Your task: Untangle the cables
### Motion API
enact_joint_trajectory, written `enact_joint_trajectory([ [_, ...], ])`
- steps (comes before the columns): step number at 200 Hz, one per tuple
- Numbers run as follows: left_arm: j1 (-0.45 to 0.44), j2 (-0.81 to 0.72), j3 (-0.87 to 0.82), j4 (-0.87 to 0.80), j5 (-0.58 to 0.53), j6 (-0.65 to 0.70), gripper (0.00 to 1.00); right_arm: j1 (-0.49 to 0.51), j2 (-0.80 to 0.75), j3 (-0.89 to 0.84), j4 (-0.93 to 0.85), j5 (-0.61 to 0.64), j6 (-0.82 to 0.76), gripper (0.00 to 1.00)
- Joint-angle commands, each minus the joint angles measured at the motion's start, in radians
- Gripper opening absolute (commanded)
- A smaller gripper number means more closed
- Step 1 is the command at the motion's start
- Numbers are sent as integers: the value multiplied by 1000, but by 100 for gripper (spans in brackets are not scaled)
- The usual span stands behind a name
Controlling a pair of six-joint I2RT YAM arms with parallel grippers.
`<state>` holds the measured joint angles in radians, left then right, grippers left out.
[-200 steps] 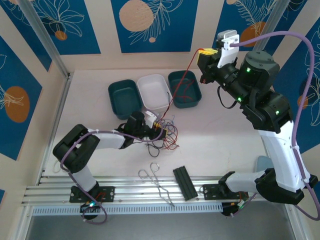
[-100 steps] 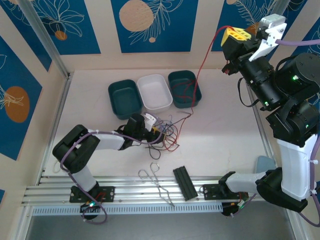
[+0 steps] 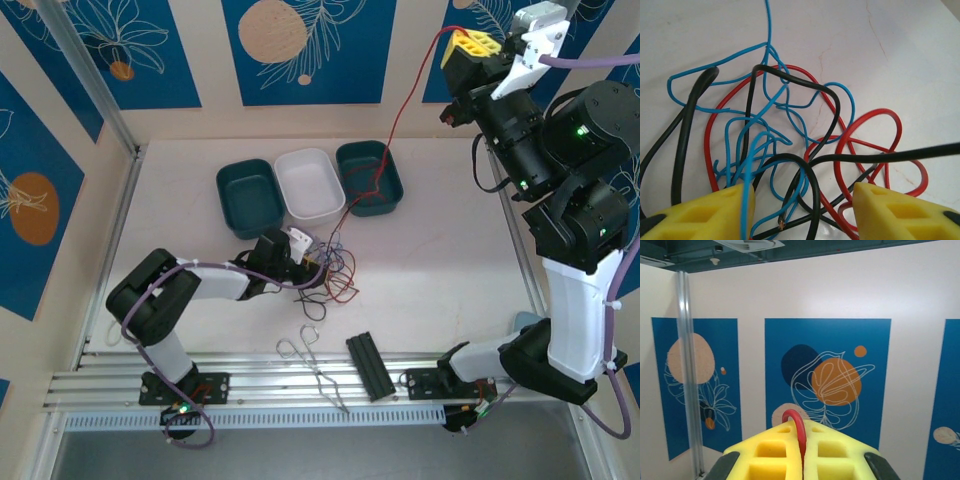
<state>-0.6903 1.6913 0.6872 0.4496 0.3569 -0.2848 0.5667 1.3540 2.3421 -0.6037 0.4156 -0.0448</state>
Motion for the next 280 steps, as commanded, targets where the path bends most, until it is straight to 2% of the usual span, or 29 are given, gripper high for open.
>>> enact_joint_trajectory([
  [1,-5,-74,8,-10,5,12,61,-19,4,-19,5,32,-6,0],
  [37,-5,-179,15,-32,-18,68,70,-58,0,-42,3,-2,36,0],
  [60,-5,-207,16,14,42,106,74,-75,6,-38,-1,-22,52,0],
  [134,-15,-42,185,-27,118,135,74,-111,8,-35,-17,-51,86,0],
  [139,-15,-31,197,-37,119,137,71,-112,8,-35,-19,-52,87,0],
  [156,-17,-2,227,-75,103,135,49,-119,5,-31,-23,-53,87,0],
  [187,-16,-7,205,-104,62,126,17,-135,4,-6,-35,-38,80,0],
  [280,-16,-27,63,-264,0,191,9,-163,-38,28,45,31,4,0],
])
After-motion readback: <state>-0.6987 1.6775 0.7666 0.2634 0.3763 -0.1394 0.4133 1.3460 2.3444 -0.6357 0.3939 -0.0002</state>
